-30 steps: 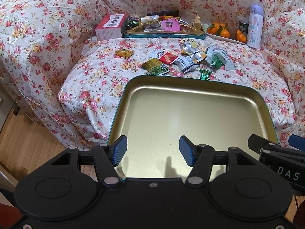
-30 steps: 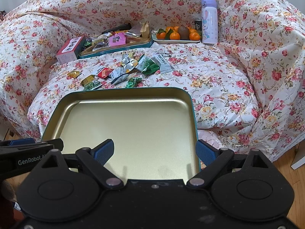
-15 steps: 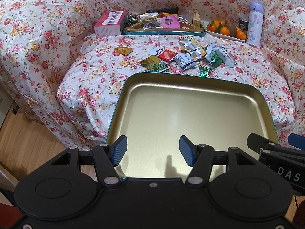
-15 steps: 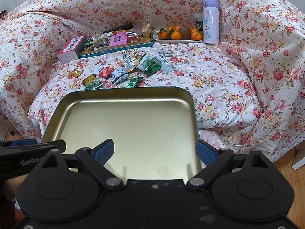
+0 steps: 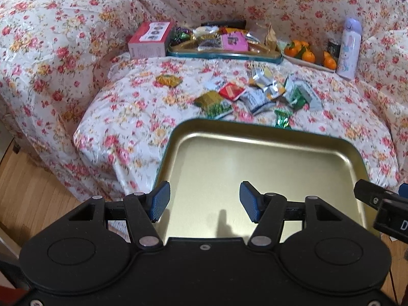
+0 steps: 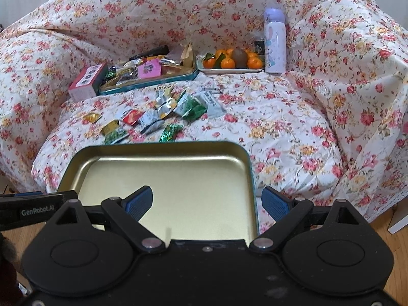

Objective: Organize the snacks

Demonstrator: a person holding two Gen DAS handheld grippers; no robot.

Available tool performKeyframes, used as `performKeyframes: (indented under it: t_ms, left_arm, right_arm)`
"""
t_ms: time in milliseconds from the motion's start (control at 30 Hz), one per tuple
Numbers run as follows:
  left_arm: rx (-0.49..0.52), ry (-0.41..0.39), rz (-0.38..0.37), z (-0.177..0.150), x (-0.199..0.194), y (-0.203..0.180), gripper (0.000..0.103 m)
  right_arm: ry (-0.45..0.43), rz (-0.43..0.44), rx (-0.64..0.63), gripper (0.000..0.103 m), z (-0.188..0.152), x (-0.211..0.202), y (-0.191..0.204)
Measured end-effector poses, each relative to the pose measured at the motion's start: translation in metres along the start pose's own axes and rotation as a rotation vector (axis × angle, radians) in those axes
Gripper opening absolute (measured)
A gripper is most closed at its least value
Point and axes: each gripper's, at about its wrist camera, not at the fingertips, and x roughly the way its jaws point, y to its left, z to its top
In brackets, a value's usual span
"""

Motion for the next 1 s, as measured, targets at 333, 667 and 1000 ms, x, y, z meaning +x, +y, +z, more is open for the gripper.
performKeyframes:
  t_ms: [333,667,1000]
  left_arm:
    - [0.029,-0.03,-0.031,0.015,0.011,-0.004,0.064]
    - [0.019,-0.01,-0.034,0.036,0.036,0.002,0.064]
    - [-0.002,-0.04,0.014,0.082,0.069,0.027,0.064]
  right_arm:
    - [-0.004,0.001,0.015,0.093,0.021,0.018,0.001]
    - [0.022,-0.019,0.003,0.089,0.039,0.046,0.001]
    - [0.04,-0.028,0.008,0.088,0.069,0.09,-0.005]
